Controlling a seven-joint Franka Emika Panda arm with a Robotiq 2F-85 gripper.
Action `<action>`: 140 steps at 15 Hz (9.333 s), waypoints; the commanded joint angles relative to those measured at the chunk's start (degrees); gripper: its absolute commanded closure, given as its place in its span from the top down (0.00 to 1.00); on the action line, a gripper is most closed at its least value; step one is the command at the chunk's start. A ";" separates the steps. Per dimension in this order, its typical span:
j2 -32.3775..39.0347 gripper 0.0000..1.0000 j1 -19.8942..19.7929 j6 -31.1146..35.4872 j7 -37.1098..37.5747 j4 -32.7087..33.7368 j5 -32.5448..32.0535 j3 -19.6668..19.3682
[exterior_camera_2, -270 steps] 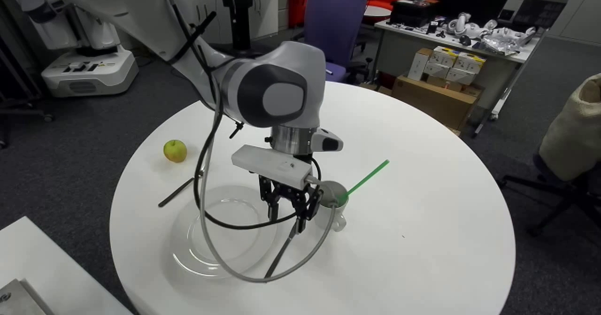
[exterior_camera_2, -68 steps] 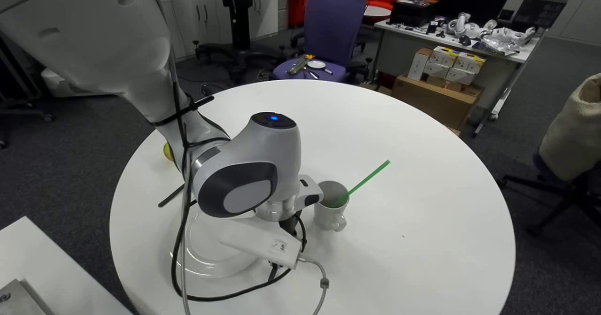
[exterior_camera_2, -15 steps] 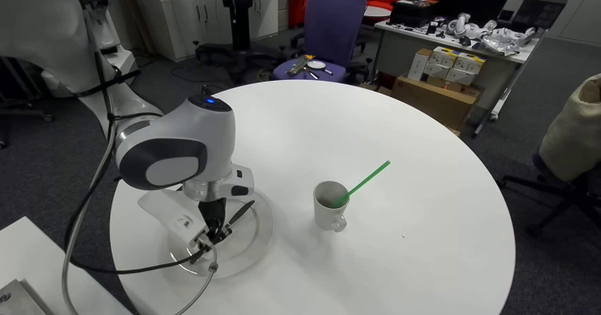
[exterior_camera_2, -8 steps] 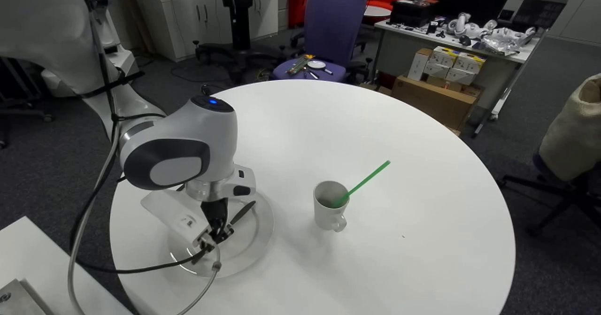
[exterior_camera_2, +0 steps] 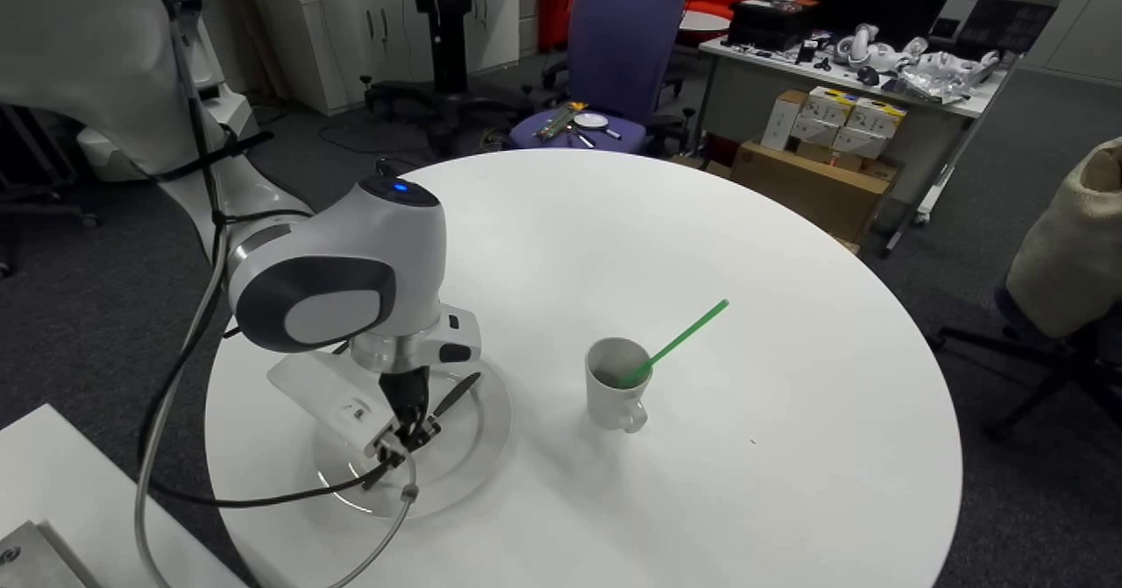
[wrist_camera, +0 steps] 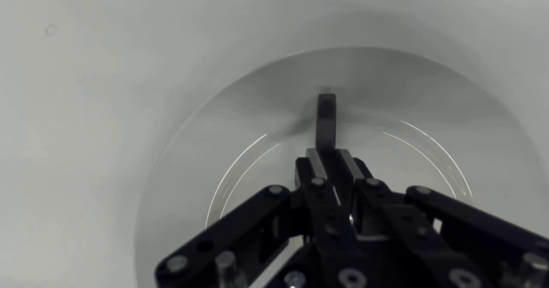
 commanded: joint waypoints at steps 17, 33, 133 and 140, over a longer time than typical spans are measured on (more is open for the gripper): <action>1.59 0.52 0.76 0.01 0.93 1.80 -2.50 -0.83; -16.36 1.00 3.61 0.12 -15.12 -8.60 10.78 0.47; -9.45 0.03 15.80 -2.19 21.01 -1.01 -0.98 5.64; -10.27 0.03 12.63 -6.03 17.09 -0.64 -3.22 3.81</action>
